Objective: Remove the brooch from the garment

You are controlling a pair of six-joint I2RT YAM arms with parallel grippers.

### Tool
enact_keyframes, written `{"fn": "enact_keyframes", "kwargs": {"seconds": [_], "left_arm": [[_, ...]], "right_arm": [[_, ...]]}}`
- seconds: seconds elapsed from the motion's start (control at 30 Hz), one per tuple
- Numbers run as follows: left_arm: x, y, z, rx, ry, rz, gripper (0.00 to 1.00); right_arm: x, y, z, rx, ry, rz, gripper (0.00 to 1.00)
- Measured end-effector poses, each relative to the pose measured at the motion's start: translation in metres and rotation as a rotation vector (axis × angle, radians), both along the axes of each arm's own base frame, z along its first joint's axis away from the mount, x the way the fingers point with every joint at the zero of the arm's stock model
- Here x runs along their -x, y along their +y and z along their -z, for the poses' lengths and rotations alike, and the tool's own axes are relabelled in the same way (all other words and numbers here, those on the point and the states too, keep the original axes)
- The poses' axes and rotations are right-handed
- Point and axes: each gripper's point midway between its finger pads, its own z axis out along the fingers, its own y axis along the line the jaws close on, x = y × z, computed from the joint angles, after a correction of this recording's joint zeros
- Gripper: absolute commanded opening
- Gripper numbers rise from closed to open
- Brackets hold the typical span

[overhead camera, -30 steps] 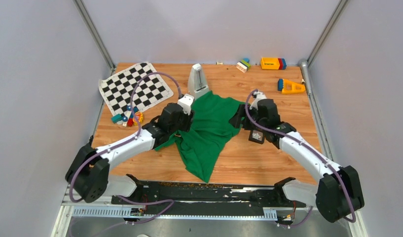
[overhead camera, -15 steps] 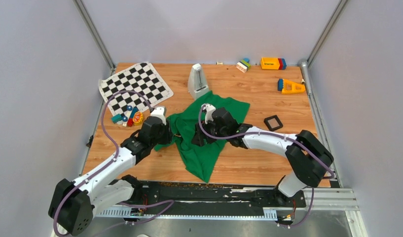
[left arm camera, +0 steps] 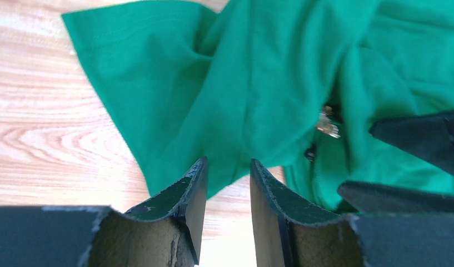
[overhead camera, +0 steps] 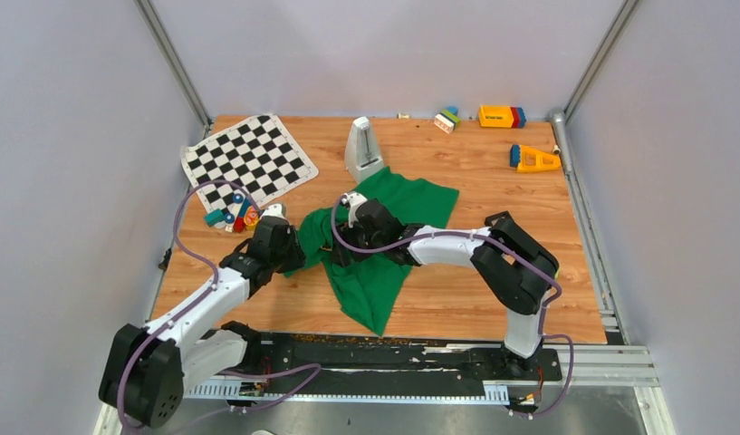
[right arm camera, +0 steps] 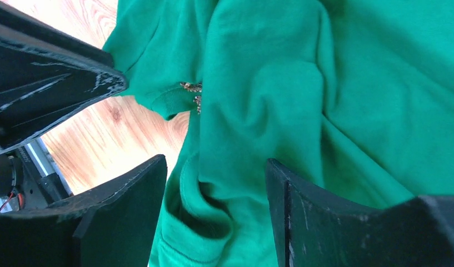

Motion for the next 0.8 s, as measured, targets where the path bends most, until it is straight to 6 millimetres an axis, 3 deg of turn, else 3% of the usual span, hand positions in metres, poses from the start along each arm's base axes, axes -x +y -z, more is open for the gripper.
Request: {"fn": "enact_keyframes", "kwargs": {"seconds": [0.07, 0.17, 0.27, 0.37, 0.5, 0.8], "left_arm": [[-0.001, 0.006, 0.012, -0.008, 0.047, -0.036, 0.40], [-0.002, 0.014, 0.028, -0.016, 0.105, -0.074, 0.37], [-0.005, 0.020, 0.040, -0.011, 0.149, -0.107, 0.35], [-0.018, 0.025, 0.037, -0.008, 0.148, -0.139, 0.34], [-0.037, 0.034, 0.037, -0.020, 0.163, -0.184, 0.33], [-0.091, 0.028, 0.026, -0.011, 0.147, -0.174, 0.37]], "right_arm": [[0.001, 0.006, 0.006, 0.015, 0.001, -0.004, 0.50], [-0.003, 0.011, 0.012, 0.043, -0.009, 0.015, 0.20], [-0.008, 0.007, 0.016, 0.071, -0.020, 0.054, 0.00], [-0.009, 0.001, 0.017, 0.081, -0.031, 0.075, 0.00], [0.004, -0.015, 0.006, 0.051, -0.048, 0.066, 0.00], [0.032, -0.029, -0.073, -0.189, -0.215, -0.027, 0.00]]}}
